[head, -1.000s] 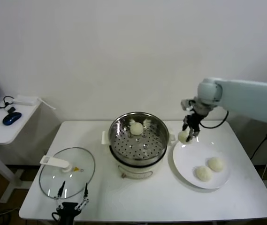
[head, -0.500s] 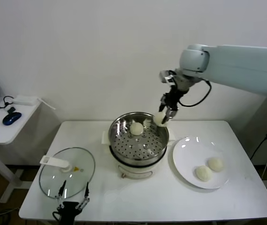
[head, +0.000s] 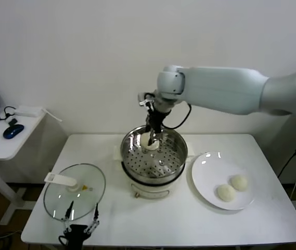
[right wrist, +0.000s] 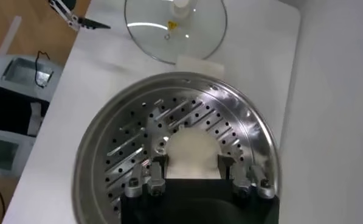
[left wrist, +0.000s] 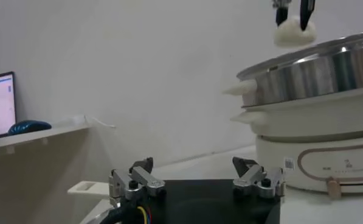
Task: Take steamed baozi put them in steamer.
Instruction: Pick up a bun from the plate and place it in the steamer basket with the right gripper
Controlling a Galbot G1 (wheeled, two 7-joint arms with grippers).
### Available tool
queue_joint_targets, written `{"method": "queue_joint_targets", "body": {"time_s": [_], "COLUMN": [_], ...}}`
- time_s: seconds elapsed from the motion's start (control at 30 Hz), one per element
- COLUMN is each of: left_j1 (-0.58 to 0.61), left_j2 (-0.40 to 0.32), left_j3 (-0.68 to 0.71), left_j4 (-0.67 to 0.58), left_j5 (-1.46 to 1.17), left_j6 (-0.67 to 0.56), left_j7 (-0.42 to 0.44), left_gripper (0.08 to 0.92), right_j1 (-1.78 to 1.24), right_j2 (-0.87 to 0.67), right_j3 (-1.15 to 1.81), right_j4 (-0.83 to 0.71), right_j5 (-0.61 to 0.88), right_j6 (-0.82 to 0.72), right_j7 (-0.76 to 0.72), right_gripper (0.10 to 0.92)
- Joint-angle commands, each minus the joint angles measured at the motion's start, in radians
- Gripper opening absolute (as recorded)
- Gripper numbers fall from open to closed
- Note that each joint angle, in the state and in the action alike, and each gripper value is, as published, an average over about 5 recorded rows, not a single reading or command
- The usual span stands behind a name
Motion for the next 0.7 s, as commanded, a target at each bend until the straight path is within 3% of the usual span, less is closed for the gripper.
{"method": "queue_joint_targets", "body": {"time_s": [0.03,0.53,0.7], "left_j1": [-0.002,-0.004,0.002], "left_j2": [0.002,0.001,0.002], "left_j3": [-0.001,-0.004,-0.007], "left_j4": [0.01,0.012,0.005], "left_j5": [0.002,0.003,0.002], "left_j6": [0.001,0.0,0.001], "left_j7": [0.0,-0.001,-0.001], "left_gripper": [0.823,0.823,0.823], "right_j1": [-0.183,-0.272,-0.154], "right_j2": [0.064,0.1,0.04], "right_j3": [0.055,0.122,0.075], "right_j4": [-0.079,-0.162,-0.085], "right_j5": [-0.148,-0.168,-0.09], "right_j6": [-0.031,-0.022,0.01], "right_j7": [0.047,0.094,0.045], "right_gripper": [0.568,0.569,0.641]}}
